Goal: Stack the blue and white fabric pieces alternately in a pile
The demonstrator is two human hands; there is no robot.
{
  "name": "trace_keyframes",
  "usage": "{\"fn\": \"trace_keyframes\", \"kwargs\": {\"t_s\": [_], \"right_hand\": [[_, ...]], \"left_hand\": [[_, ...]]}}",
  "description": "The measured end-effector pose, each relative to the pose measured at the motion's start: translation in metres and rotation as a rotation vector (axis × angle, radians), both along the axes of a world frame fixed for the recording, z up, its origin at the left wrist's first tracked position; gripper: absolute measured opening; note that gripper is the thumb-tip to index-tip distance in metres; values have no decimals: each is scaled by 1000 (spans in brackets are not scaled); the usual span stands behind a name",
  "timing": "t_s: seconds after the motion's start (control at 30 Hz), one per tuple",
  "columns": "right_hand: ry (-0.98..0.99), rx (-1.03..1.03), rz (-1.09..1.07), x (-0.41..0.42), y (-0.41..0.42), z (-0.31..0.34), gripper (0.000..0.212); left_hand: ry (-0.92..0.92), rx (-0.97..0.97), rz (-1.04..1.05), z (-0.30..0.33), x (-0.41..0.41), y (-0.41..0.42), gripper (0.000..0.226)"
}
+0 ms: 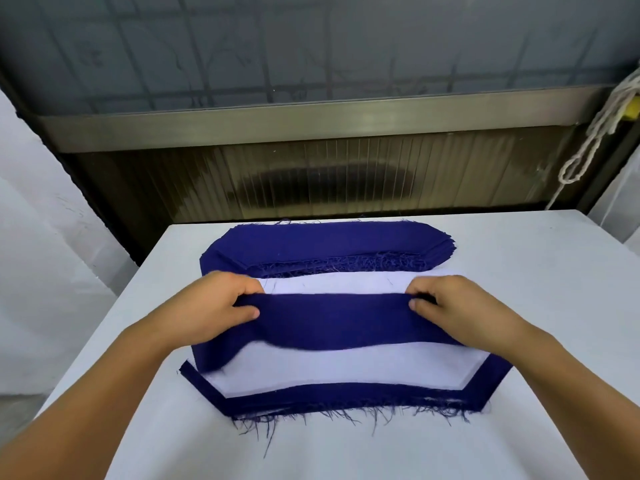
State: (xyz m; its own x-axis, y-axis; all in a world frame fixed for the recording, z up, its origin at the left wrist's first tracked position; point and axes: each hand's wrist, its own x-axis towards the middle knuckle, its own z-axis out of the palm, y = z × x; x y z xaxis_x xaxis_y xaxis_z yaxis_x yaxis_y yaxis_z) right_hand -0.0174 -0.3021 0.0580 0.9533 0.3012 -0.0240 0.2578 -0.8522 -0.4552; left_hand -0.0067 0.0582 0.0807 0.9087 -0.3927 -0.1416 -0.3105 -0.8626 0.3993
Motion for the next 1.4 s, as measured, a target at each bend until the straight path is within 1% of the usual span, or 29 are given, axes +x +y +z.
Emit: {"fn": "trace_keyframes", "kwargs": {"t_s": [0.07,0.13,0.2,0.23,0.3,0.4,0.47,0.5,0.53,0.57,0.6,0.63,0.7,0.73,0.8,0.83,0.9,1.0,1.07,1.17,1.2,1.27,1.33,1.37,1.4], "right_hand": [[-252,64,-78,-3,2,5,9],[-533,59,-119,-10,0,8,13],[-725,28,-83,-22,-4,0,15],[-771,21,-51,-29,-5,-9,18],[-777,12,15,-46,-7,-33,25],[-713,-13,84,-67,-7,-68,32],[-673,-30,115,-73,-6,-80,33],[-661,-34,119,-75,-5,-83,33],[-653,-33,116,-75,-5,-84,32],[-648,-27,111,-75,-5,-85,31],[-645,-18,106,-75,-6,-85,31],[-643,-11,101,-75,-6,-86,30],[-645,-7,95,-75,-6,-89,29],[-641,-11,95,-75,-6,-90,29],[-629,-24,98,-76,-6,-92,29],[-626,-27,96,-76,-6,-92,29],[-623,-26,87,-75,-6,-93,29],[-631,-17,78,-76,-6,-95,29],[-641,-8,75,-76,-6,-95,29],[-651,-9,76,-76,-6,-94,28],[-652,-11,79,-75,-7,-94,28],[-651,-17,82,-76,-8,-95,28],[-653,-15,81,-76,-8,-95,26],[-653,-12,79,-76,-9,-96,25],[-655,-9,81,-75,-8,-96,24]], "left_hand": [[-267,-19,68,2,-1,0,14],[-550,-39,73,5,-7,0,12],[-732,12,13,3,-18,3,4],[-765,54,-9,-2,-25,3,11],[-732,121,-80,-21,-40,5,24],[-680,150,-177,-60,-60,5,26],[-624,147,-153,-78,-69,3,36],[-606,149,-127,-81,-73,3,32],[-614,137,-130,-89,-75,3,18],[-575,149,-91,-89,-77,1,28],[-535,161,-86,-95,-77,2,48],[-487,173,-52,-95,-79,3,61],[-444,172,7,-94,-79,2,75],[-461,159,18,-96,-78,2,78],[-504,158,29,-97,-76,3,76],[-538,141,32,-97,-75,4,68],[-639,119,11,-98,-74,7,44],[-643,155,-7,-96,-73,9,55],[-636,181,-20,-97,-75,9,50],[-463,210,24,-98,-75,12,81],[-403,201,33,-97,-75,14,83],[-278,154,39,-94,-75,18,74],[-266,91,76,-89,-76,18,53],[-264,79,86,-86,-76,15,53],[-260,61,76,-84,-76,12,60]]}}
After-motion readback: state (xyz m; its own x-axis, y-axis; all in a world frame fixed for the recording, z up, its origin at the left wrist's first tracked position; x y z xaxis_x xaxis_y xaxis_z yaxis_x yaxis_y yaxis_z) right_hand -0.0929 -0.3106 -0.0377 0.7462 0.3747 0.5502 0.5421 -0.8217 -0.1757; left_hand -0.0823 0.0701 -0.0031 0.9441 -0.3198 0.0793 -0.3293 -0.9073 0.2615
